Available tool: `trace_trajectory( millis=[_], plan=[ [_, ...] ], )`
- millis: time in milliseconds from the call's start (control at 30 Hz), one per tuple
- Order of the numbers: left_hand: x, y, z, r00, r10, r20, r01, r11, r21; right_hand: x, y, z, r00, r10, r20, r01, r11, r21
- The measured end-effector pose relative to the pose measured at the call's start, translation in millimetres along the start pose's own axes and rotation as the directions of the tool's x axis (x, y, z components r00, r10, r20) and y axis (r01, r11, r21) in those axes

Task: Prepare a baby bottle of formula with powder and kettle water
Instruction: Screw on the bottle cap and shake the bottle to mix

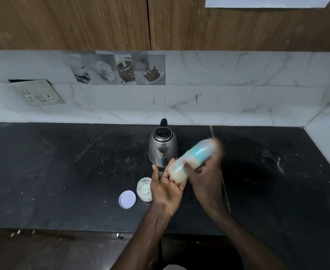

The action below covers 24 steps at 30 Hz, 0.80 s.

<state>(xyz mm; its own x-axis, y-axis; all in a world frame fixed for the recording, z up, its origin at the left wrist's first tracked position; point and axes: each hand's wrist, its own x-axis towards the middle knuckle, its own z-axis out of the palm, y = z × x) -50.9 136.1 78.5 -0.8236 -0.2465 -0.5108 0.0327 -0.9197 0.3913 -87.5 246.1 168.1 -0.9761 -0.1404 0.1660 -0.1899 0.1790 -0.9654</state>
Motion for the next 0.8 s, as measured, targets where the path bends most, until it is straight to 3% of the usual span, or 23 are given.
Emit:
trace_trajectory(
  millis=[33, 67, 200, 233, 333, 467, 633, 733, 800],
  plan=[
    [-0.4, -0.5, -0.5, 1.0, -0.004, 0.013, 0.004, 1.0, -0.016, -6.3, 6.0, 1.0, 0.992, -0.009, 0.125, 0.019, 0.997, -0.078],
    [0.6, -2.1, -0.3, 1.0, -0.007, 0.012, 0.007, 1.0, -0.012, -7.7, 10.3, -1.0, 0.987, -0.029, 0.157, 0.048, 0.991, -0.122],
    [2.2, -0.5, 1.7, 1.0, 0.019, -0.012, -0.019, 1.0, 0.005, 6.9, 11.4, -8.0, 0.986, 0.001, -0.169, 0.012, 0.997, 0.078],
    [0.8, -0.5, 2.6, 1.0, 0.012, -0.01, -0.012, 1.0, -0.017, 5.0, 9.9, -4.7, 0.993, 0.003, -0.118, 0.0, 1.0, 0.026],
    [-5.9, -2.3, 9.4, 0.998, -0.027, 0.055, 0.031, 0.997, -0.071, -17.3, 27.7, 2.5, 0.976, 0.012, 0.216, 0.028, 0.983, -0.18],
    [-7.1, -4.7, 4.7, 0.996, -0.024, 0.082, 0.03, 0.997, -0.07, -19.3, 34.4, -3.4, 0.947, -0.052, 0.318, 0.098, 0.987, -0.13],
    [-9.4, -3.2, -5.4, 0.996, -0.026, 0.082, 0.033, 0.995, -0.095, -0.7, 33.3, -22.7, 0.821, -0.053, 0.569, 0.165, 0.975, -0.147],
    [-15.2, -3.4, -0.8, 0.994, -0.024, 0.104, 0.035, 0.994, -0.102, 4.0, 35.0, -23.6, 0.799, -0.054, 0.599, 0.124, 0.989, -0.076],
    [-18.2, -6.0, 2.8, 0.995, -0.029, 0.1, 0.04, 0.993, -0.111, 7.4, 33.3, -23.1, 0.782, -0.075, 0.619, 0.176, 0.979, -0.105]
  ],
)
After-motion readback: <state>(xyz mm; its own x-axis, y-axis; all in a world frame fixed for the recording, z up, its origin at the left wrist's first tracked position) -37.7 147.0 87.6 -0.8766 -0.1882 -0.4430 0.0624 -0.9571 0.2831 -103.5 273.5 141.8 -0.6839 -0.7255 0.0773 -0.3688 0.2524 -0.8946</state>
